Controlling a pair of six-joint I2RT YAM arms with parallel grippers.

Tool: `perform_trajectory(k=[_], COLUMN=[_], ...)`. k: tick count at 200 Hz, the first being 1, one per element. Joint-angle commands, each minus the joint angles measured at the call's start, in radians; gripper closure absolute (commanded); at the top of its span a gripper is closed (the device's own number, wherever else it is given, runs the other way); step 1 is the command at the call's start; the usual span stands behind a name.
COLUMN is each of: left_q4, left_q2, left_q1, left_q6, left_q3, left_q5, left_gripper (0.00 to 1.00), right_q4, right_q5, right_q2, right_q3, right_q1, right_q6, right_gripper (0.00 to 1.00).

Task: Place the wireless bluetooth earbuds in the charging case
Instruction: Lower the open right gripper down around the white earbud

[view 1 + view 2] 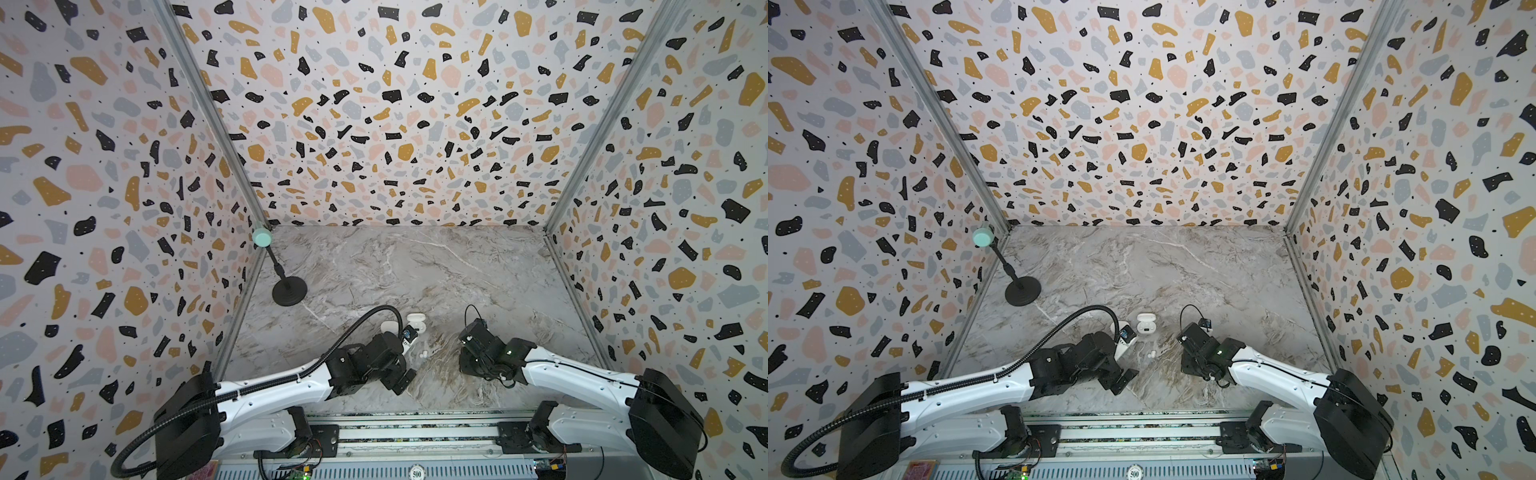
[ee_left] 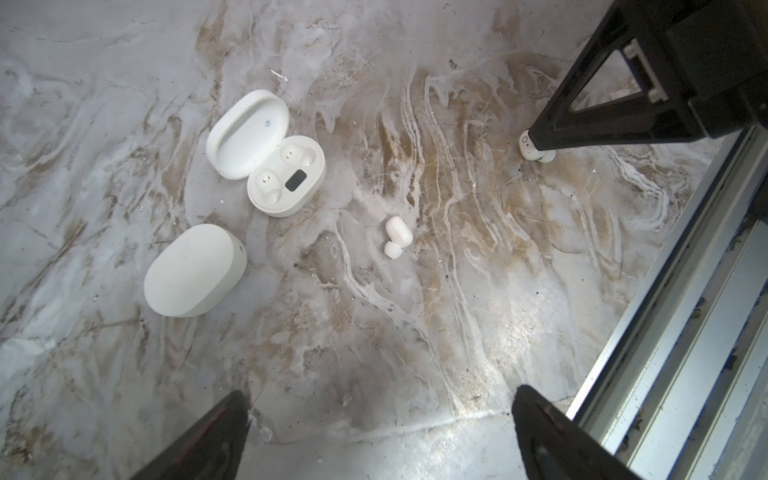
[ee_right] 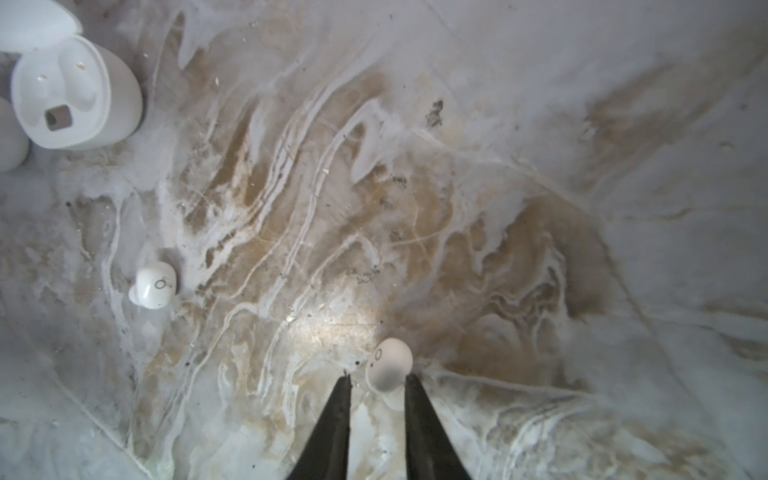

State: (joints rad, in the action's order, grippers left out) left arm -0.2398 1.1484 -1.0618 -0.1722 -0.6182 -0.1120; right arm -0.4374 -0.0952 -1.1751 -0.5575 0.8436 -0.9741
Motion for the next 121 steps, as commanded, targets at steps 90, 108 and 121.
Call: perform_trajectory(k=[90, 108, 121], left_q4=[0.002, 0.002, 0.003], left_q2=[-0.007, -0.007, -0.007], left_q1=[-0.005, -0.006, -0.006], left_q6=[0.008, 0.009, 0.008], left_q3=[-0.026, -0.025, -0.025], left_q5=[0.011, 0.011, 0.011], left_gripper=[0.0, 0.0, 0.0], right_q4=[-0.008, -0.007, -0.006], right_q5=[-0.025, -0.028, -0.03], right_q2=[-0.025, -0.029, -0.03], right_q3=[-0.009, -0.007, -0.007], right_q1=[0.003, 0.003, 0.004], right_q6=[0.007, 0.008, 0.009], right_gripper=[0.77, 0.78, 0.79])
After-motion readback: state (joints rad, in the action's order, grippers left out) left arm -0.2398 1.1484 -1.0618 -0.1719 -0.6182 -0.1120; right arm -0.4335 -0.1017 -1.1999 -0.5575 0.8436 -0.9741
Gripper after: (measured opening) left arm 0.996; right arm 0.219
